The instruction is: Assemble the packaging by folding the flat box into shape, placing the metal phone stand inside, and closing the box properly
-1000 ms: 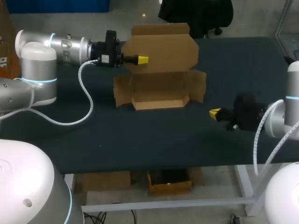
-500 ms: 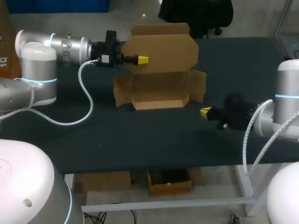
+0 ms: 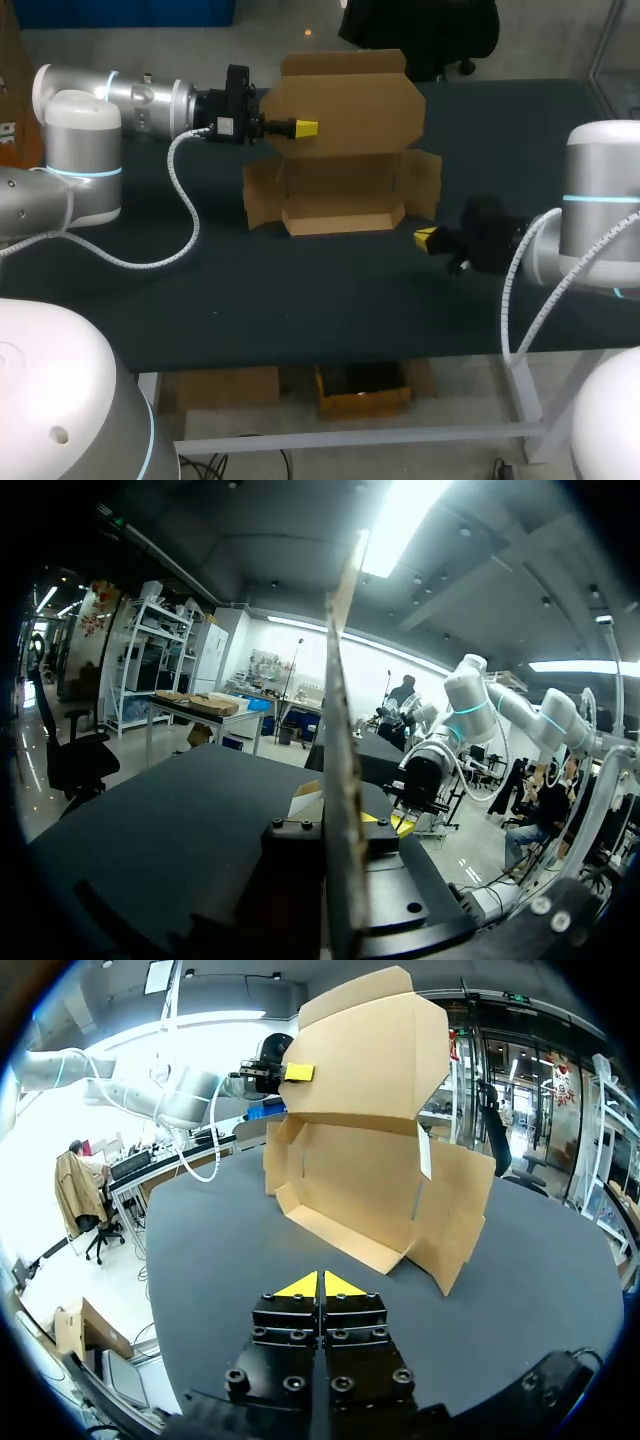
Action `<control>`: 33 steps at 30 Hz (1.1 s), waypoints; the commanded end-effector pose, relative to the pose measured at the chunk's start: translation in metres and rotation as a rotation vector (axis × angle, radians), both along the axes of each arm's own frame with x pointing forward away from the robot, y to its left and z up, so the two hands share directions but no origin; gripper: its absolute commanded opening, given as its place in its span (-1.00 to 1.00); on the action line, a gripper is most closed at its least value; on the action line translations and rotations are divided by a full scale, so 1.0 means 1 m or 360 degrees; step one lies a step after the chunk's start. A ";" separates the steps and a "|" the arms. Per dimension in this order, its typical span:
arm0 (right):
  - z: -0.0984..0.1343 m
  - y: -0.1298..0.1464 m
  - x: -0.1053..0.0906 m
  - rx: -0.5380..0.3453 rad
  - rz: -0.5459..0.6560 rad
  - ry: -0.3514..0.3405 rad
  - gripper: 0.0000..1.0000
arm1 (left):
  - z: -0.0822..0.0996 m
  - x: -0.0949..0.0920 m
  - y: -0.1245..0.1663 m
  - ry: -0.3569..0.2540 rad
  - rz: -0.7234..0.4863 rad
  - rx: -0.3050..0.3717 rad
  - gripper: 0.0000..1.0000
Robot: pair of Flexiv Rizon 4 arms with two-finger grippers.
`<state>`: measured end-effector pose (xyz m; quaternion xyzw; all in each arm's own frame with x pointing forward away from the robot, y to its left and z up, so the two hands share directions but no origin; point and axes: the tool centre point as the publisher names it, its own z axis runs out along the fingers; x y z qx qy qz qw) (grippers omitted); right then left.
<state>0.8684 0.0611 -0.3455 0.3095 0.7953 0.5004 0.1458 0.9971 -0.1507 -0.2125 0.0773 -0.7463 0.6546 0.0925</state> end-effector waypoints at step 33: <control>-0.052 0.077 0.058 0.0093 -0.0112 -0.0041 -1.00 | -0.002 0.000 0.000 0.0001 -0.0005 -0.0002 -1.00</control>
